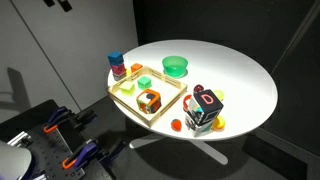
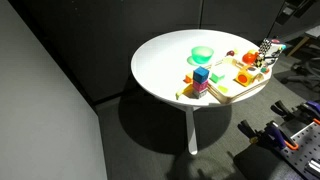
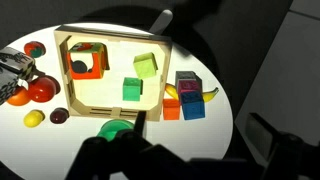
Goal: Put the blue block in the box
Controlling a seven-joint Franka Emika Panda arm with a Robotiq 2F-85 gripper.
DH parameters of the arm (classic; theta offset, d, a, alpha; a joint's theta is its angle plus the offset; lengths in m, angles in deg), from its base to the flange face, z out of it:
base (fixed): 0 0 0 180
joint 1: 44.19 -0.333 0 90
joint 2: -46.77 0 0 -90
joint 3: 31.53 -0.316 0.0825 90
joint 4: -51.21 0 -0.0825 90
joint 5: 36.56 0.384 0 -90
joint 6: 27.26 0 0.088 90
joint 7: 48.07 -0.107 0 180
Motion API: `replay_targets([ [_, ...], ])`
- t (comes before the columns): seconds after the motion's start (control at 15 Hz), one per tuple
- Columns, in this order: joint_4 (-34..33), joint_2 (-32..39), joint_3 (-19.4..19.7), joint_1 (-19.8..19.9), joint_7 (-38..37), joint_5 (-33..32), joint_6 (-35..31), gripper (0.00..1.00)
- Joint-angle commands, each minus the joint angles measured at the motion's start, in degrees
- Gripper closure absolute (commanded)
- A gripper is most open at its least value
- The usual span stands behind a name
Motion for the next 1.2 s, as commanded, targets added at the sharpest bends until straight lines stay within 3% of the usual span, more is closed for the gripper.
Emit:
replay_targets([
  [0.0,-0.16,0.02,-0.02,0.07,0.05,0.01,0.2,0.0],
  [0.47,-1.83,2.27,-0.04,0.17,-0.2,0.19,0.19,0.0],
  [1.13,-10.0,14.27,-1.21,0.35,-0.87,-0.24,-0.97,0.0],
])
